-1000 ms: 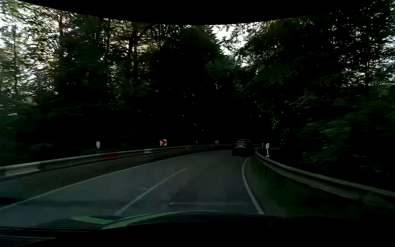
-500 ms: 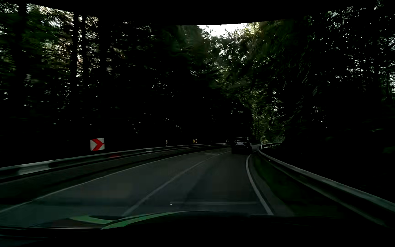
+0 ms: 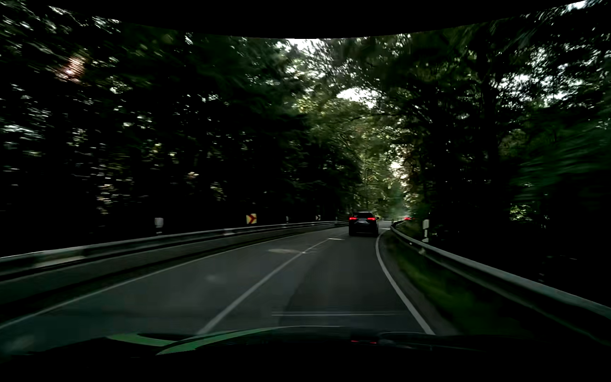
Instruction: Follow the waypoints while adhering to traffic rules and regulations
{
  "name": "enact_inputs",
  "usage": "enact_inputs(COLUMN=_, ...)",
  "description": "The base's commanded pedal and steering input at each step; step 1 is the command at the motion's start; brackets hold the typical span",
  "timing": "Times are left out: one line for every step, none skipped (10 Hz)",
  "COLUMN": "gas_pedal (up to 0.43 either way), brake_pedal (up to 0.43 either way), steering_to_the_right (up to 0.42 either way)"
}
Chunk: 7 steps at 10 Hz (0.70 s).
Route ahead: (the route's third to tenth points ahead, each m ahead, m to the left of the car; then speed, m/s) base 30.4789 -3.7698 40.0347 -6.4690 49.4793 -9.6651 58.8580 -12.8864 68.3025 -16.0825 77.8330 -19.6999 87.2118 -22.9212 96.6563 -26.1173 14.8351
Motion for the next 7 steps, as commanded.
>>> enact_inputs(gas_pedal=0.039, brake_pedal=0.000, steering_to_the_right=0.083)
enact_inputs(gas_pedal=0.047, brake_pedal=0.000, steering_to_the_right=0.081)
enact_inputs(gas_pedal=0.047, brake_pedal=0.000, steering_to_the_right=0.078)
enact_inputs(gas_pedal=0.047, brake_pedal=0.000, steering_to_the_right=0.075)
enact_inputs(gas_pedal=0.047, brake_pedal=0.000, steering_to_the_right=0.070)
enact_inputs(gas_pedal=0.067, brake_pedal=0.000, steering_to_the_right=0.064)
enact_inputs(gas_pedal=0.079, brake_pedal=0.000, steering_to_the_right=0.058)
